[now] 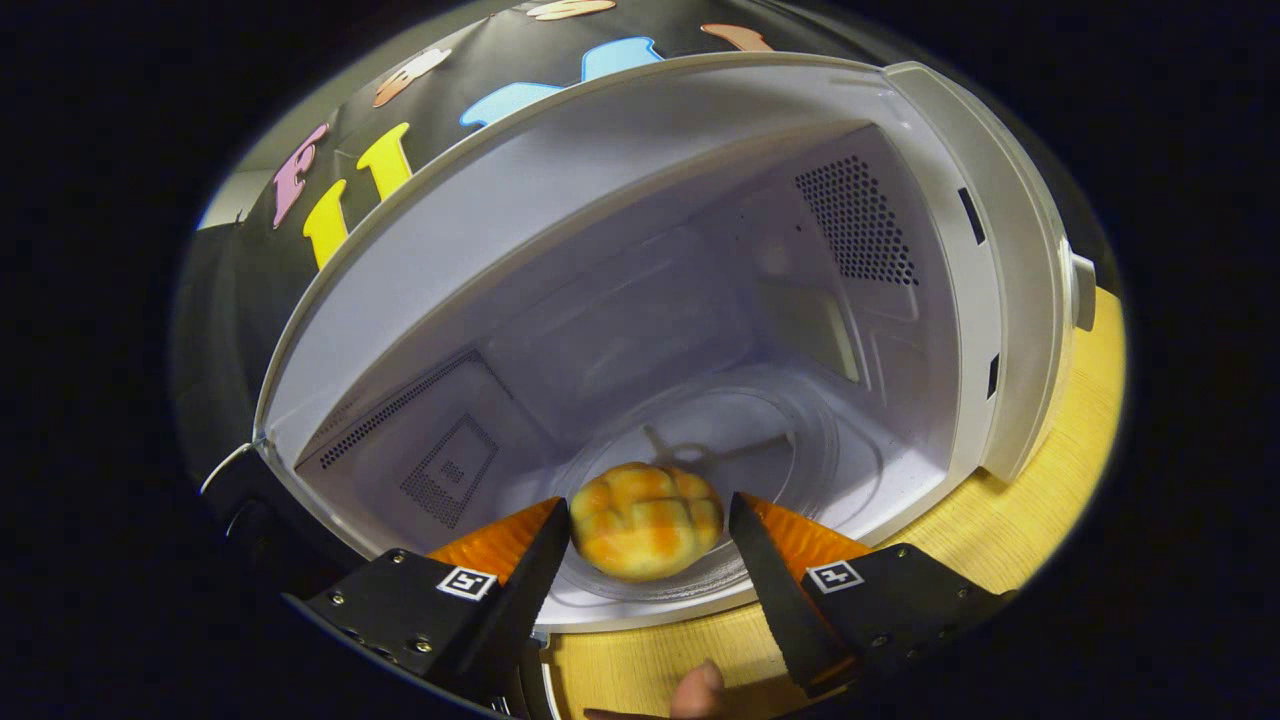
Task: Open the microwave, put the food inside, and close the microwave door.
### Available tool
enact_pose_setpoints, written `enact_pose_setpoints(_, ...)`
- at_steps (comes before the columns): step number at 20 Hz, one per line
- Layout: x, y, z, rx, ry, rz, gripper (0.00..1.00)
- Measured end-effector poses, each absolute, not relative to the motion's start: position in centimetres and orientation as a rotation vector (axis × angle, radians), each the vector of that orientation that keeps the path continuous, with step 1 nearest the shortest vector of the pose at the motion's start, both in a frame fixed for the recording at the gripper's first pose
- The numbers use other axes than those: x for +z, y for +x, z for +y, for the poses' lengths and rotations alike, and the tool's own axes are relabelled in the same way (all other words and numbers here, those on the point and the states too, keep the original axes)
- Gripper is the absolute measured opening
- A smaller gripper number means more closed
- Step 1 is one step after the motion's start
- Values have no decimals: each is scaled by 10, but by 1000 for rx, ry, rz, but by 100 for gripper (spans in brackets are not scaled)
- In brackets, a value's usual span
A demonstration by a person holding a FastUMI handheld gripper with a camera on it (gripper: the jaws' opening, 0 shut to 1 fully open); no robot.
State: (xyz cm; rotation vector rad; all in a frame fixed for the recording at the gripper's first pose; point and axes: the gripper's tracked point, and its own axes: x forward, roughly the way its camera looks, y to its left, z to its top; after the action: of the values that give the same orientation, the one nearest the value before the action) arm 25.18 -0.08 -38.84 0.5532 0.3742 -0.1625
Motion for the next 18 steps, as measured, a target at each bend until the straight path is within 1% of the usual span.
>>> enact_pose_setpoints(3, -388, 247, -2, -153, 554, 384, 97)
enact_pose_setpoints(7, -364, 237, -10, -142, 520, 327, 97)
enact_pose_setpoints(9, -360, 224, -10, -125, 528, 358, 97)
enact_pose_setpoints(13, -336, 167, 23, 74, 562, 422, 97)
enact_pose_setpoints(18, -305, 75, 48, 277, 494, 409, 97)
